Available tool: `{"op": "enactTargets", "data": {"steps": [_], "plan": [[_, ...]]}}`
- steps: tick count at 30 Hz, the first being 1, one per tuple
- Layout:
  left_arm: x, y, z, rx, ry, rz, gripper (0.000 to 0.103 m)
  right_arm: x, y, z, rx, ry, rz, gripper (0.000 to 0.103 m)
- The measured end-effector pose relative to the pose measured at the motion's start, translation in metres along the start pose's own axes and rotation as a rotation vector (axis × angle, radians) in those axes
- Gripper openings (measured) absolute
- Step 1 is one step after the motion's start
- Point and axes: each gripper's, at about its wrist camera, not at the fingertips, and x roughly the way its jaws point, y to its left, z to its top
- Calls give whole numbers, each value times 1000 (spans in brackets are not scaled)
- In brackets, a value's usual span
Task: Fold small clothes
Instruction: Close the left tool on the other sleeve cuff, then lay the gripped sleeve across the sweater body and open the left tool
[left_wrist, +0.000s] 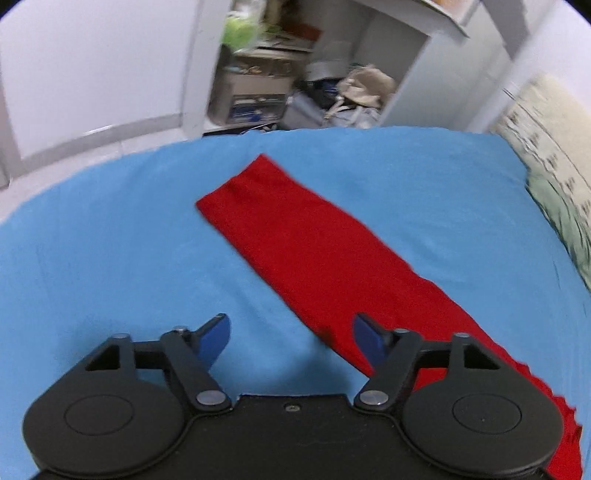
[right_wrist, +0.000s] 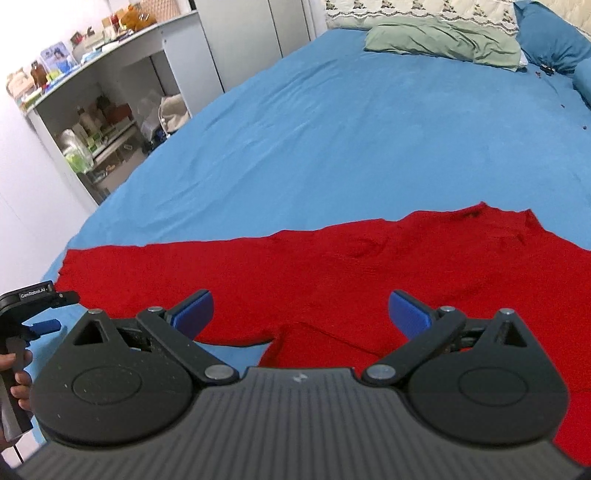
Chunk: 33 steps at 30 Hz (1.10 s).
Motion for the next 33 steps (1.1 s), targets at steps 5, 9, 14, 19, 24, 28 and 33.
{"op": "enactTargets", "data": {"steps": [5, 9, 14, 19, 24, 28, 33], "plan": [[25, 15, 12, -42, -63, 14, 61, 19, 15, -3, -32, 14, -7, 103], [41, 12, 22, 2, -99, 55, 48, 29, 20, -3, -43, 16, -9, 103], [41, 0, 25, 71, -126, 98, 6, 37, 14, -6, -18, 15, -24, 103], [11, -44, 19, 200, -212, 46, 6, 30, -7, -6, 20, -8, -57, 103], [-42, -132, -10, 418, -305, -107, 6, 7, -48, -5, 84, -56, -103, 103], [-88, -216, -63, 614, -341, -305, 6, -22, -93, -5, 151, -102, -163, 103], [-114, -311, -160, 783, -245, -546, 6, -69, -162, -15, 251, -146, -261, 103]]}}
